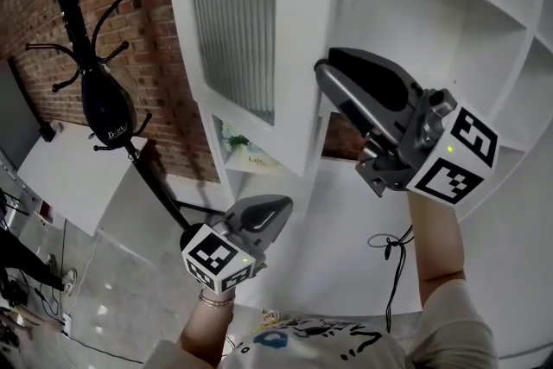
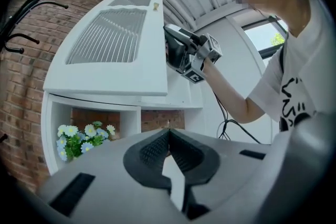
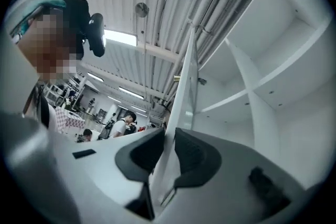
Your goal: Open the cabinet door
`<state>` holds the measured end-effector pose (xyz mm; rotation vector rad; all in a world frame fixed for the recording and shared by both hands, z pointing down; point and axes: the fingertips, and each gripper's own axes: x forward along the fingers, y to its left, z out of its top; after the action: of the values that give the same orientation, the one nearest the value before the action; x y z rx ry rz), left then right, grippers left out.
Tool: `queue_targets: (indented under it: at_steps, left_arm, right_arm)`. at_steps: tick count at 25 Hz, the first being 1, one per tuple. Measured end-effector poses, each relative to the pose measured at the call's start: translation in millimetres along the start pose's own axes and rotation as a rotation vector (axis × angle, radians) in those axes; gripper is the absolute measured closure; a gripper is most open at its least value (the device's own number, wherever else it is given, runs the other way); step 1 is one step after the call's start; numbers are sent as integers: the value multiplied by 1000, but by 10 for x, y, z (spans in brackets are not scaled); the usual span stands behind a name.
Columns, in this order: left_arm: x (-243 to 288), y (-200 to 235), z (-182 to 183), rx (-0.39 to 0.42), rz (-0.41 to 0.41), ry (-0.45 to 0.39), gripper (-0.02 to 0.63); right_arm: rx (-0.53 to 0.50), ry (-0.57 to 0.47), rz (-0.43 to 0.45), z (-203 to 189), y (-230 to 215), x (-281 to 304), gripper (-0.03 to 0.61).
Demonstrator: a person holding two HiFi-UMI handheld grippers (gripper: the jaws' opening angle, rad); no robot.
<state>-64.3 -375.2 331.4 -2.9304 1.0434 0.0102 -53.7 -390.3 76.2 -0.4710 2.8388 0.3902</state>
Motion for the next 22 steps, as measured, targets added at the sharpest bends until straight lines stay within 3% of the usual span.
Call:
queue_targets:
  at_steps: [9, 14, 22]
  left_arm:
    - [-522, -14, -119, -27, 162, 15, 599]
    - [-890, 62, -162, -32, 278, 11, 599]
    - [-1443, 136, -243, -49, 427, -2, 599]
  right_arm:
    - [-27, -103, 301, 106, 945, 436, 515]
    - [54, -154, 433, 48, 1274, 774, 525]
    - [56, -180, 519, -39, 1706, 1217, 548]
